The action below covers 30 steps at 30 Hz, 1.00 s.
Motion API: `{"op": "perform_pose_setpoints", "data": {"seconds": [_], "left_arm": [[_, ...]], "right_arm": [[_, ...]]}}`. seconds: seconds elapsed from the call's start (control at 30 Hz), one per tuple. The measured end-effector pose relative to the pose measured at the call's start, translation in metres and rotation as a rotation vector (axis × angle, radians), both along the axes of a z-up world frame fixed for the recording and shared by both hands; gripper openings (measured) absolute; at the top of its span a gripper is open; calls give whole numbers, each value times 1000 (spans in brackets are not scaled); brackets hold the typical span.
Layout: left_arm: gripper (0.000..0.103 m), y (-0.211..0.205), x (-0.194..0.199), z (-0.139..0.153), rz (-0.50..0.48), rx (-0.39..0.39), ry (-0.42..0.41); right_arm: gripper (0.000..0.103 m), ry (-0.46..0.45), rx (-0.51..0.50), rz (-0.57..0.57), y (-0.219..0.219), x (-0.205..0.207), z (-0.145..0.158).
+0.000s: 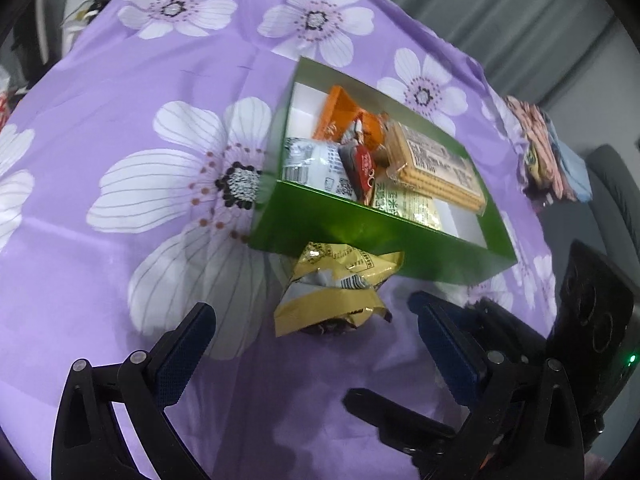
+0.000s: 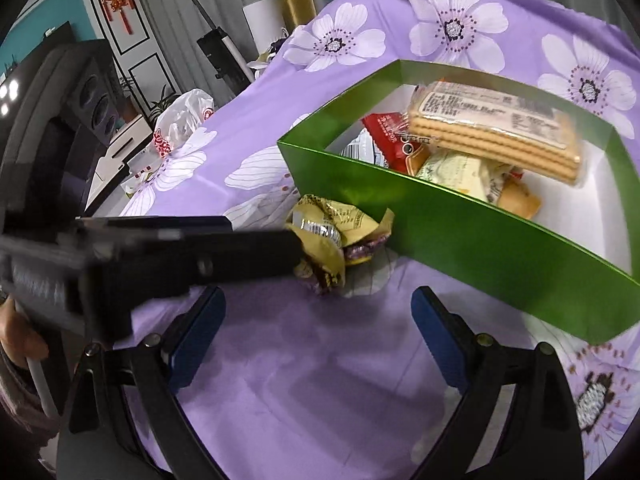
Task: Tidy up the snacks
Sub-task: 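Grasp the gold foil snack bag with the left gripper and lift it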
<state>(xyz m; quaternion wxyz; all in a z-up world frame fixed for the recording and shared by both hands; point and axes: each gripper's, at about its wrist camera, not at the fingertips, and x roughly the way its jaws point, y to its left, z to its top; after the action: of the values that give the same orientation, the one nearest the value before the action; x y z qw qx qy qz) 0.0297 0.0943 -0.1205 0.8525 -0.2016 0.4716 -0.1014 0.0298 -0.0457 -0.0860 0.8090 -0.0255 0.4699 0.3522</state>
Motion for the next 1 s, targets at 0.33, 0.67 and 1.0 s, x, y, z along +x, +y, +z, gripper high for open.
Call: {"op": "perform_pose_setpoints", "data": {"seconds": [0.33,0.67,1.0], "left_arm": [[76,-12,14,-7,-54,47,-5],[59,-16,13,-2,-53,68,-12],[59,-26,-12,42,-71,93,-109]], "right_arm": [[57,31,6,46,17,11,-16],[39,40,47,37,16,8,-11],[39,-63,88,27,1,-14,33]]}}
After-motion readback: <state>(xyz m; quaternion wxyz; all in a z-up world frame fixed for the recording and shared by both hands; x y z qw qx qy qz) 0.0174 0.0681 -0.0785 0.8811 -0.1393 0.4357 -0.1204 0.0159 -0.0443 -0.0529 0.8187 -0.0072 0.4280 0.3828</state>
